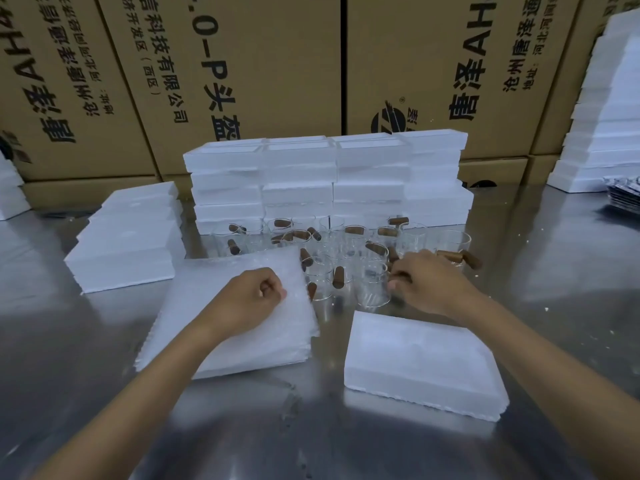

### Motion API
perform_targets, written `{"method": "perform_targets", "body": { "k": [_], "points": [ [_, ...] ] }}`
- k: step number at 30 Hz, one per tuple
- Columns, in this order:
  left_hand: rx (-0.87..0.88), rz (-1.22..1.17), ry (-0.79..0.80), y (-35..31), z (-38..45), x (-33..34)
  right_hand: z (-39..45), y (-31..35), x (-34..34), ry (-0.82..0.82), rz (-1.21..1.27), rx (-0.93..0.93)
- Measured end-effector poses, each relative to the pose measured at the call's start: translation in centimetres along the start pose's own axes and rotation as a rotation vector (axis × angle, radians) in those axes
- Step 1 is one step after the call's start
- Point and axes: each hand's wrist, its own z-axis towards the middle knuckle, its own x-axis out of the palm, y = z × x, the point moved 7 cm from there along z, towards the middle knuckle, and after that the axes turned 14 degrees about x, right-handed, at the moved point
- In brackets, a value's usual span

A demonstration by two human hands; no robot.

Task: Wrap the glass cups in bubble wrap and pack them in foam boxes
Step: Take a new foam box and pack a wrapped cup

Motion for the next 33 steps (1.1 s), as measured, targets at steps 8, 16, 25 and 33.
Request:
{"method": "perform_targets", "body": {
  "k": [8,16,25,33],
  "points": [
    [0.056,-0.180,-0.172,-1.9,-2.0,-2.6,-4.3,4.6,-4.6,0.185,0.985,-0.034],
    [0.134,-0.180,-0.324,-5.2,-3.5,-5.2,-6.5,8.1,-4.1,0.087,0.674,-0.045],
    [0.467,-0.142,-0.177,-12.9,-6.5,-2.8,-8.1,8.8,-4.1,0.061,0.563,-0.030],
    [0.467,-0.005,-0.588,-13.3,-8.5,-4.5,-8.6,6.0,-0.6,0.570,1.481,0.241]
  ]
}}
